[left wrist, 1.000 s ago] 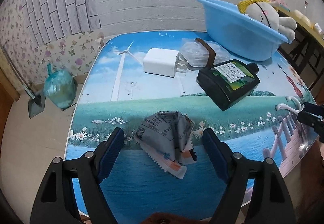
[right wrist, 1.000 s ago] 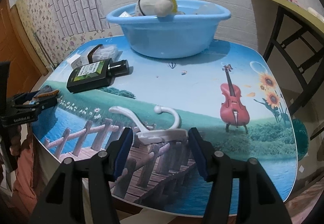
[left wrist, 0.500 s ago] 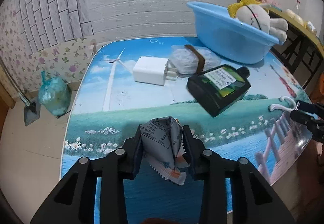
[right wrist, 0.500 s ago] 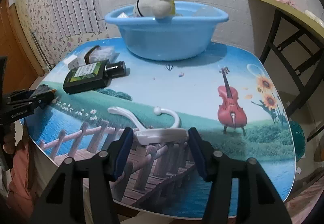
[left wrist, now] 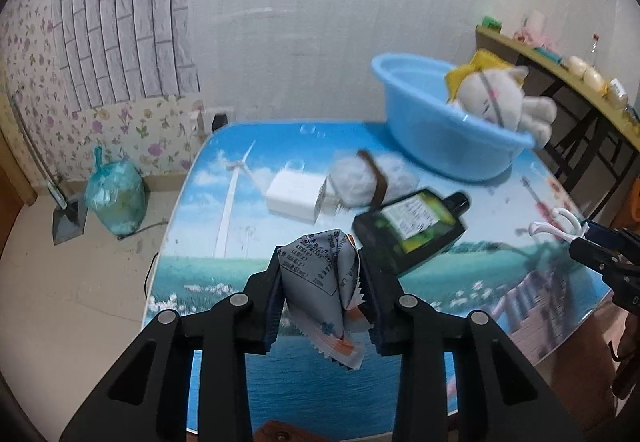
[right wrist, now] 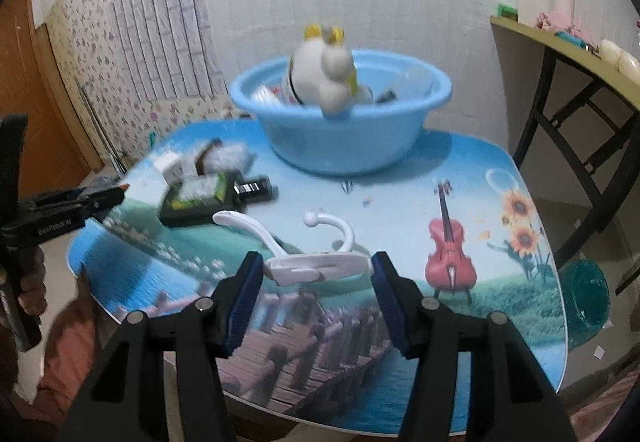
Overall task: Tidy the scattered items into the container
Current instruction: 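Carry the grey packet and white hook into the blue basin and release both, then grasp the white charger with the left tool while the right tool reaches the black bottle, then grasp the black 'MENS' bottle with the right tool while the left tool holds the charger, then lift the white charger and black bottle off the table with both tools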
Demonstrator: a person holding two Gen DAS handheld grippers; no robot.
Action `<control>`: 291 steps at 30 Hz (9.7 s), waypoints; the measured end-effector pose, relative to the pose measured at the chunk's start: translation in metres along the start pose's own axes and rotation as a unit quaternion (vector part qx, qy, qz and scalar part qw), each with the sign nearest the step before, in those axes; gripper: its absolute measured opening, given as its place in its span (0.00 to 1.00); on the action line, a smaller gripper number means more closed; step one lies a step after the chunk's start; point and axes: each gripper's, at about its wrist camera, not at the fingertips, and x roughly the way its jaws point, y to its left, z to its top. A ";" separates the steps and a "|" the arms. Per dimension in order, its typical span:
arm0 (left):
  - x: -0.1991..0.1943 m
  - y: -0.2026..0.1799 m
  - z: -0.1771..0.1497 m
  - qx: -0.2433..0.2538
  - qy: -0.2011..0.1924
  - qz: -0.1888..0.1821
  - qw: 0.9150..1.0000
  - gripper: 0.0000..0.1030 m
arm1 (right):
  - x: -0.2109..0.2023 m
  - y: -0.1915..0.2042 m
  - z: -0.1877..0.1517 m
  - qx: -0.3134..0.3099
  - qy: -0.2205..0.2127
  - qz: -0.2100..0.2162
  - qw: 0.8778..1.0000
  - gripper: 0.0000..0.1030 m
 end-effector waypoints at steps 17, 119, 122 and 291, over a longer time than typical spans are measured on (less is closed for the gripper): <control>-0.025 -0.053 0.065 0.039 -0.058 -0.051 0.996 0.32 | -0.034 -0.007 0.054 0.006 -0.083 0.003 0.997 0.53; 0.093 0.031 0.039 0.067 0.055 -0.007 0.996 0.69 | 0.083 0.045 0.038 0.028 0.076 0.032 0.996 0.70; 0.096 0.030 0.041 0.070 0.056 -0.016 0.996 0.69 | 0.086 0.048 0.038 0.031 0.078 0.034 0.996 0.71; 0.024 -0.026 -0.052 -0.003 0.005 0.001 1.000 0.59 | 0.037 -0.006 -0.038 0.017 0.016 -0.060 0.998 0.87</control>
